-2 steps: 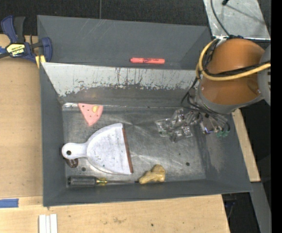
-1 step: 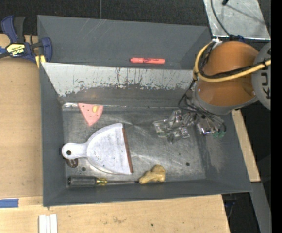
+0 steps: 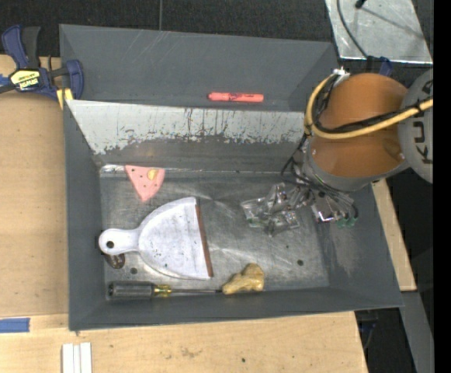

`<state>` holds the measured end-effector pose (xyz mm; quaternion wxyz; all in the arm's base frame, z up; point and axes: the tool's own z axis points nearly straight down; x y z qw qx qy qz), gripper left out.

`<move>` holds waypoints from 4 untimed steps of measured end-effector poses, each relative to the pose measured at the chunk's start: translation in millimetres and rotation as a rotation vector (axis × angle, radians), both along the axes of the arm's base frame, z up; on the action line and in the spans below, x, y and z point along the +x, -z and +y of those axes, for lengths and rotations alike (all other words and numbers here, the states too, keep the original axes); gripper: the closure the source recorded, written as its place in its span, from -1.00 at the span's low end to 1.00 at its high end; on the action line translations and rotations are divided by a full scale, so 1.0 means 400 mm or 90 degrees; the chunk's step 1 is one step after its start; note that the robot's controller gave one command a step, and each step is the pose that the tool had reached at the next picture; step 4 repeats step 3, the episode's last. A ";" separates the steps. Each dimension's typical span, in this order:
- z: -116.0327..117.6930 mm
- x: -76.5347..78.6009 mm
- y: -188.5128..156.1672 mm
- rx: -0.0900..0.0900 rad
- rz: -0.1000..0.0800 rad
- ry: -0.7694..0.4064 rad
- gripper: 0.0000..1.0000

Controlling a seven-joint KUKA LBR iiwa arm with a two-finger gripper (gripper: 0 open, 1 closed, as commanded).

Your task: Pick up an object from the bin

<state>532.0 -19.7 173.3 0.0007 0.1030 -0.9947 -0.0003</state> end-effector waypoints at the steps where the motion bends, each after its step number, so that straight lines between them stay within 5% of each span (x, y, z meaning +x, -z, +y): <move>1: -0.007 0.040 -0.056 0.000 -0.003 0.006 1.00; 4: -0.011 0.015 -0.073 0.000 -0.001 0.007 1.00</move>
Offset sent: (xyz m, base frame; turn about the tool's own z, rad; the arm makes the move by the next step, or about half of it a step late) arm -0.0105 -0.0063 0.0272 0.0112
